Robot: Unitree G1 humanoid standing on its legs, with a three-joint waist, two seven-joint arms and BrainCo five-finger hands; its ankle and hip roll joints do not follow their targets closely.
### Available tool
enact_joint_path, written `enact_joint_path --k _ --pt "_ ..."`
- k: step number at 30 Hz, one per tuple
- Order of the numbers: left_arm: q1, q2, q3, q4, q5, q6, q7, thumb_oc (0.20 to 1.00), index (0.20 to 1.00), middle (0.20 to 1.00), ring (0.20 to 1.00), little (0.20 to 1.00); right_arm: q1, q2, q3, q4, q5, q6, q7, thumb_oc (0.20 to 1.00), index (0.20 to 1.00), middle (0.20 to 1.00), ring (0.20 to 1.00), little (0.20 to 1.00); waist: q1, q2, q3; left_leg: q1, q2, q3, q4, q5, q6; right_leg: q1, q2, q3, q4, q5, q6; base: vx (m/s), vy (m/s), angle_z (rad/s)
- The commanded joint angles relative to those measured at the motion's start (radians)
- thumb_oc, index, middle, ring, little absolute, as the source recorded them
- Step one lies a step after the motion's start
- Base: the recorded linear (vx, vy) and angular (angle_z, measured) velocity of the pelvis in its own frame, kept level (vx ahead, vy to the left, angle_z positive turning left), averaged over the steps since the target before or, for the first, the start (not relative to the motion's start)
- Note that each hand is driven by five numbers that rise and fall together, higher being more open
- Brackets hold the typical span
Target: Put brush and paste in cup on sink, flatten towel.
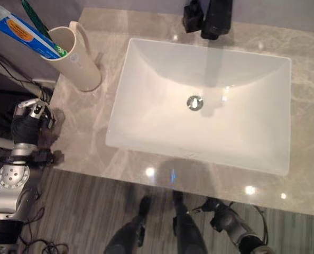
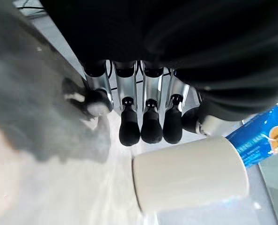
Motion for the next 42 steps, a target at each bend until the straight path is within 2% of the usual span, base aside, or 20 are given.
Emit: enact_joint_path --k 1,12,31,36,42 --pt "0.051 0.034 -0.044 0.012 -0.004 0.009 0.015 0.200 0.200 0.200 0.200 0.200 -0.016 0.012 0.008 -0.061 0.028 -0.042 -0.047 1.000 1.000 1.000 1.000 1.000 -0.024 -0.023 -0.042 0.039 -0.080 0.037 -0.009 0.000 0.072 -0.042 -0.032 0.048 0.090 -0.053 0.075 0.00 0.000 0.00" --pt "-0.014 0.026 -0.075 0.028 -0.001 0.007 0.031 0.200 0.200 0.200 0.200 0.200 -0.017 0.022 0.017 -0.065 0.031 -0.045 -0.057 1.000 1.000 1.000 1.000 1.000 -0.040 -0.026 -0.036 0.037 -0.072 0.056 -0.022 -0.001 0.071 -0.052 -0.025 0.061 0.078 -0.049 0.074 0.00 0.003 -0.03" --pt "-0.185 0.010 -0.117 0.177 0.045 0.022 0.111 0.200 0.200 0.200 0.200 0.200 -0.011 0.028 0.033 -0.041 0.031 -0.038 -0.063 1.000 1.000 1.000 1.000 1.000 -0.068 -0.044 -0.028 0.027 -0.051 0.092 -0.051 0.009 0.064 -0.062 -0.012 0.090 0.032 -0.025 0.070 0.00 -0.006 -0.04" --pt "-0.145 -0.003 -0.089 0.161 0.084 0.030 0.114 0.200 0.200 0.200 0.200 0.200 0.001 0.027 0.024 -0.042 0.027 -0.038 -0.061 1.000 1.000 1.000 1.000 1.000 -0.066 -0.047 -0.035 0.031 -0.052 0.095 -0.046 0.002 0.064 -0.054 -0.009 0.095 0.025 -0.028 0.067 0.02 -0.015 -0.07" --pt "-0.019 -0.035 -0.029 0.077 0.081 0.026 0.087 0.200 0.200 0.200 0.200 0.200 0.019 0.028 0.006 -0.038 0.026 -0.036 -0.053 1.000 1.000 1.000 1.000 1.000 -0.053 -0.039 -0.055 0.047 -0.052 0.091 -0.051 -0.002 0.063 -0.033 -0.013 0.093 0.020 -0.035 0.064 0.01 -0.015 -0.04"
